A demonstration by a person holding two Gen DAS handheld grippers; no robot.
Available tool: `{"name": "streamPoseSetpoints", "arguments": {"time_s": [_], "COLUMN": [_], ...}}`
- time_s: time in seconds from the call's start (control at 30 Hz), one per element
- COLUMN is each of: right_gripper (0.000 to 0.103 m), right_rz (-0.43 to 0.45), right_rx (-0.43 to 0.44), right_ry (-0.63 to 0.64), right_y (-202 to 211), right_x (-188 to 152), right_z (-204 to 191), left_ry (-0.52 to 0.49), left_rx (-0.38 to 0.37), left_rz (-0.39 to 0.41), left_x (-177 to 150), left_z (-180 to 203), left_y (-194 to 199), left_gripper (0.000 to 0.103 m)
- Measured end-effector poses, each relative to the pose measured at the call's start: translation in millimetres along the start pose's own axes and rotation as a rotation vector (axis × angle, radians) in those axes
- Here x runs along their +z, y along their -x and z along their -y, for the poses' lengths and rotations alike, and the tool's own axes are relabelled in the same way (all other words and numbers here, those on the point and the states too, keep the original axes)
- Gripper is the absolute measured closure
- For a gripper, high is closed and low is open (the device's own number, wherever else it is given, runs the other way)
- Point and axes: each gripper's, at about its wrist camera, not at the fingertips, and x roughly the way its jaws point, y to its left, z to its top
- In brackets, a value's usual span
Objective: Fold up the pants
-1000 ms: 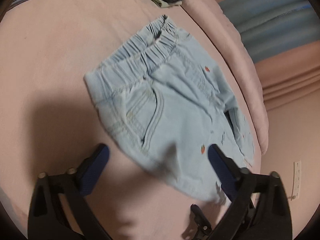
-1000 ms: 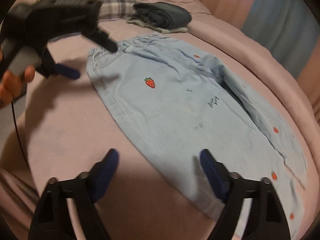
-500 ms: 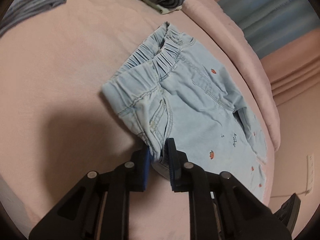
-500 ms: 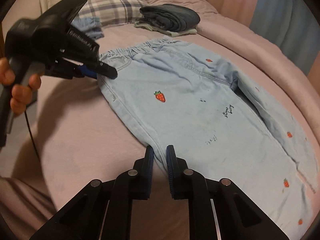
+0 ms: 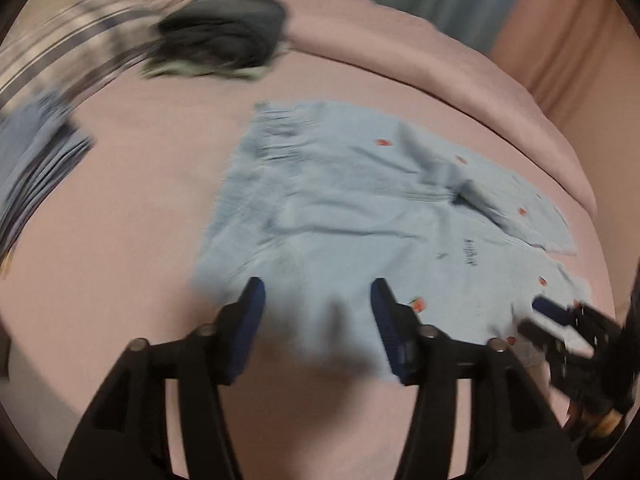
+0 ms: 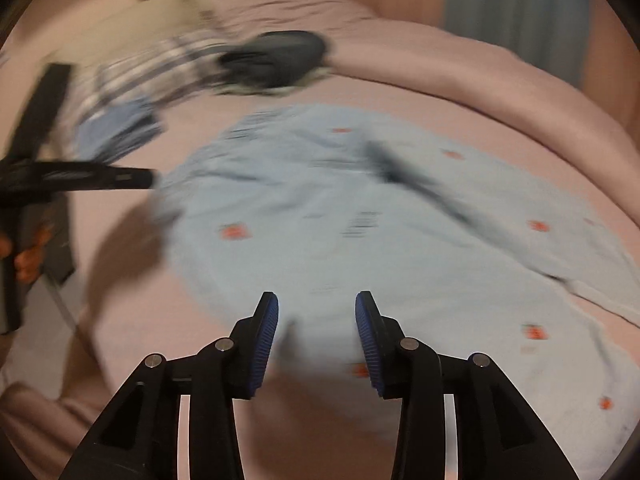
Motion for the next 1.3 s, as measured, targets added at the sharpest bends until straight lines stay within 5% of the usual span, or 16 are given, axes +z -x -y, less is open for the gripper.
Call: {"name": "streamPoseSetpoints", "arguments": {"time_s": [0.17, 0.23, 0.47, 0.67, 0.87, 1.1, 1.3], "right_gripper": [0.063, 0.063, 0.061, 0.052, 0.045, 0.042, 0.042], "right_rz": [-0.132, -0.156, -0.269, -0.100, -0.032, -0.141, -0.296], "right_rx": [-0.120, -0.103, 0.018, 0.026, 0.000, 0.014, 0.056], "right_ry": [-0.088, -0.094, -0.059, -0.060, 0.001, 0.066, 0.100], "right_y": [-22, -24, 6, -3, -61, -140, -192], "right_x": [-22, -39, -56, 9, 97, 175, 174], "right_z": [40, 44, 51, 85, 131, 183, 197], "left_ry": [-0.150, -0.228, -0.298, -0.315, -0.330, -0.367, -0.518], "left_rx": [0.044, 0.049, -0.133, -0.070, -0.026, -0.096, -0.128], "left_rz": [-0.122, -0.141, -0.167, -0.033, -0.051, -0.181, -0.319], "left_x": [-7, -22, -21, 50, 135, 191, 196], "left_z": [28, 27, 9, 15, 5, -14, -10], "left_y": [-57, -66, -47, -61, -117, -171, -207], "left_gripper": [0.049, 0.048, 0.040, 0.035, 0.034, 0.034, 0.034]}}
